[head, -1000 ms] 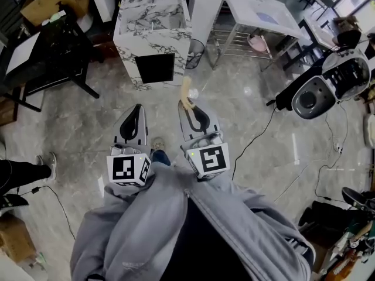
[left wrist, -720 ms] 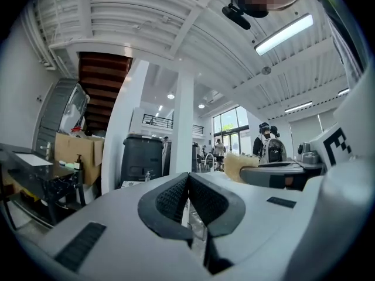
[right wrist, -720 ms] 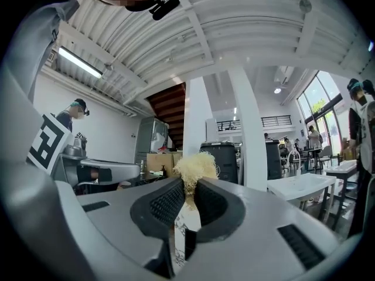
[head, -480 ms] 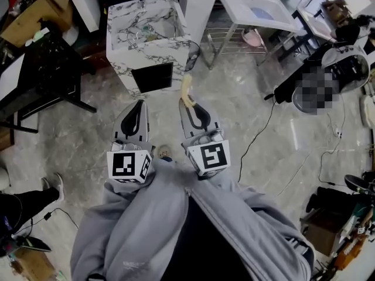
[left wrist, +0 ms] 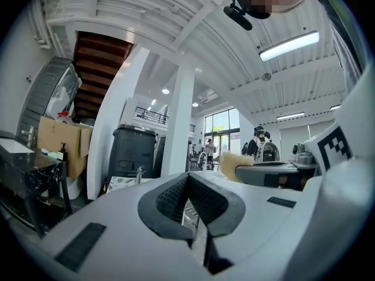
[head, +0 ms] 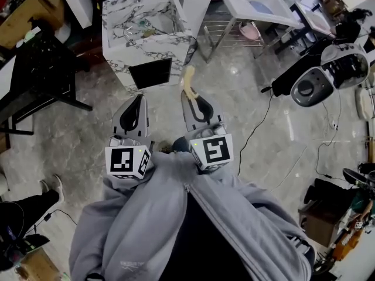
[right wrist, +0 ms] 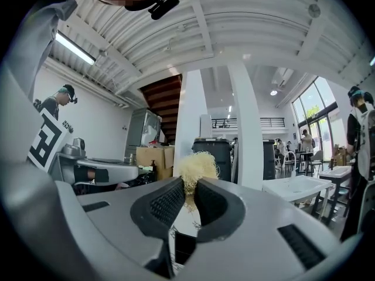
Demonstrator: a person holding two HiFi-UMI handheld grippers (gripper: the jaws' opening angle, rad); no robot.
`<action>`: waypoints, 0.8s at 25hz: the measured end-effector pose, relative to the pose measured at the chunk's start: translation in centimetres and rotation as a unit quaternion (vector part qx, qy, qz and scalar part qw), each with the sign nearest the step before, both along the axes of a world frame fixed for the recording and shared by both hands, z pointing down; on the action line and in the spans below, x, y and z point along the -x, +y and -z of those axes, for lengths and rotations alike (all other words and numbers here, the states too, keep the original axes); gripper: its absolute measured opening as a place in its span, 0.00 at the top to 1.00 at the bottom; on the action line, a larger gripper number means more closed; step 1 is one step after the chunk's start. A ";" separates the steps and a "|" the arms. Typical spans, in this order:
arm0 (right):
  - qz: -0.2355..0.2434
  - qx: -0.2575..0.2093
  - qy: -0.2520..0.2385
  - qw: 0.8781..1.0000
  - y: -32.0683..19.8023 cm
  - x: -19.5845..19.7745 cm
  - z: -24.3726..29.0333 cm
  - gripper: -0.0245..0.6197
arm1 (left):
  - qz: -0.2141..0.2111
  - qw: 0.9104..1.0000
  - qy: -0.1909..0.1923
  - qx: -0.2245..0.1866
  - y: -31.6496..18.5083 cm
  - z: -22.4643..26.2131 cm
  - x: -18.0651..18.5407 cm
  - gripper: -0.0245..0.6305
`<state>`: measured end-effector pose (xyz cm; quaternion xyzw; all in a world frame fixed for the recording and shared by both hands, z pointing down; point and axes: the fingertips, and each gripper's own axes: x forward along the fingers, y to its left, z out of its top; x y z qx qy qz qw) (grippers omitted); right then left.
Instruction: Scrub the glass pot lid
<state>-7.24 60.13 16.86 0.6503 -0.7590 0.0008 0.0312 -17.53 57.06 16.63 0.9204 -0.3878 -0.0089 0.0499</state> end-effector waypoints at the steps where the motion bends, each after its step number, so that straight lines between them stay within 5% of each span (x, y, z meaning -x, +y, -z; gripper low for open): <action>1: 0.000 0.000 0.001 1.000 -0.3 0.1 0.1 0.88 | 0.001 1.000 0.001 -0.001 -0.4 0.1 0.2 0.94; 20: 0.038 -0.041 0.024 0.998 -10.8 0.2 0.7 0.88 | 0.022 0.999 0.021 -0.026 -10.1 -0.1 0.0 0.94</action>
